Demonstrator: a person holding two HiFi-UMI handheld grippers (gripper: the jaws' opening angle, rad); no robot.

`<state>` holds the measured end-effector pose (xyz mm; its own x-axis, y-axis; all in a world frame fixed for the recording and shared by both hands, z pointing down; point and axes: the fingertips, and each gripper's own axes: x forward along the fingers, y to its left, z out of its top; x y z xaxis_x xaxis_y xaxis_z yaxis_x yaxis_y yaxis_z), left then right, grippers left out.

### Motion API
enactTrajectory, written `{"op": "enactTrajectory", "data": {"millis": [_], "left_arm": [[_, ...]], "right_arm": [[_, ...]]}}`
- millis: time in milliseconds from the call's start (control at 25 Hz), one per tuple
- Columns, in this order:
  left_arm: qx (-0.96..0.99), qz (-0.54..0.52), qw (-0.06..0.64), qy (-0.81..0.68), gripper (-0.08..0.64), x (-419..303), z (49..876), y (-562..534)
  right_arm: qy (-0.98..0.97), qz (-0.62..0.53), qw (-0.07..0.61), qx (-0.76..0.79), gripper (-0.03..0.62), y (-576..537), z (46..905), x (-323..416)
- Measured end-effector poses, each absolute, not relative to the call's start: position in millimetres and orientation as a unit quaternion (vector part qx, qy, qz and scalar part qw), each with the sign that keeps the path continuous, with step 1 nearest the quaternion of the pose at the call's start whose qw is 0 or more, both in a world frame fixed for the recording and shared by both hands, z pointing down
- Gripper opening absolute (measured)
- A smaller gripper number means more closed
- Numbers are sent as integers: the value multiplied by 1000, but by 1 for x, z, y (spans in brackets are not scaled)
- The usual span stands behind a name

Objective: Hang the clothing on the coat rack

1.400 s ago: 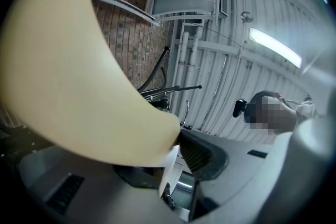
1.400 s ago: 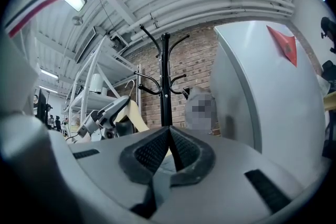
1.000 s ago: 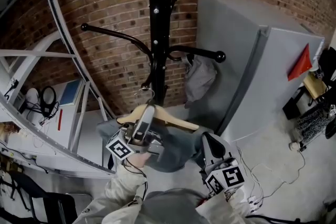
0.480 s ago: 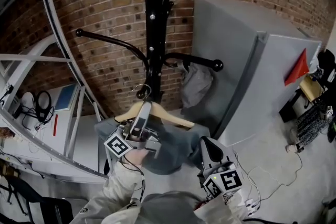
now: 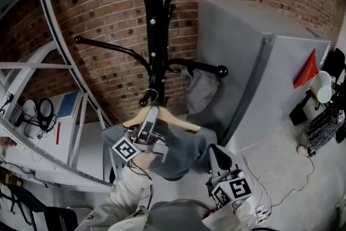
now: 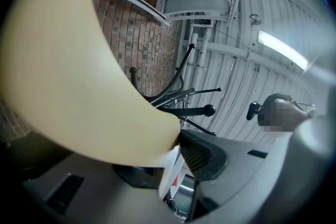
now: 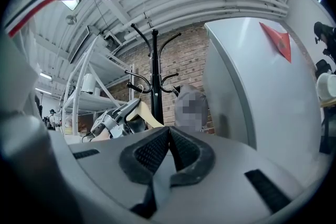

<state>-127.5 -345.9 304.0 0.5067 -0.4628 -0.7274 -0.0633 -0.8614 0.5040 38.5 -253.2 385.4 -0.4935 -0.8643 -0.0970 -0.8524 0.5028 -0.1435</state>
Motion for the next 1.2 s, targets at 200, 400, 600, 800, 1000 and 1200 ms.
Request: {"op": "enactTrajectory", "data": {"millis": [200, 400, 600, 800, 1000, 1200], "left_arm": [[838, -472, 221, -165, 115, -129, 312, -355], [838, -468, 226, -169, 115, -131, 318, -361], [839, -463, 229, -173, 115, -134, 323, -367], [841, -460, 227, -171, 117, -133, 323, -370], [845, -458, 223, -167, 120, -134, 323, -371], [846, -457, 223, -162, 124, -133, 323, -373]], "right_arm": [[865, -40, 75, -495, 25, -254, 387, 36], [866, -43, 74, -493, 25, -253, 388, 33], [866, -47, 71, -492, 25, -254, 390, 31], [867, -50, 69, -490, 25, -255, 391, 28], [867, -52, 67, -490, 25, -256, 391, 27], [868, -52, 64, -490, 25, -255, 393, 24]]}}
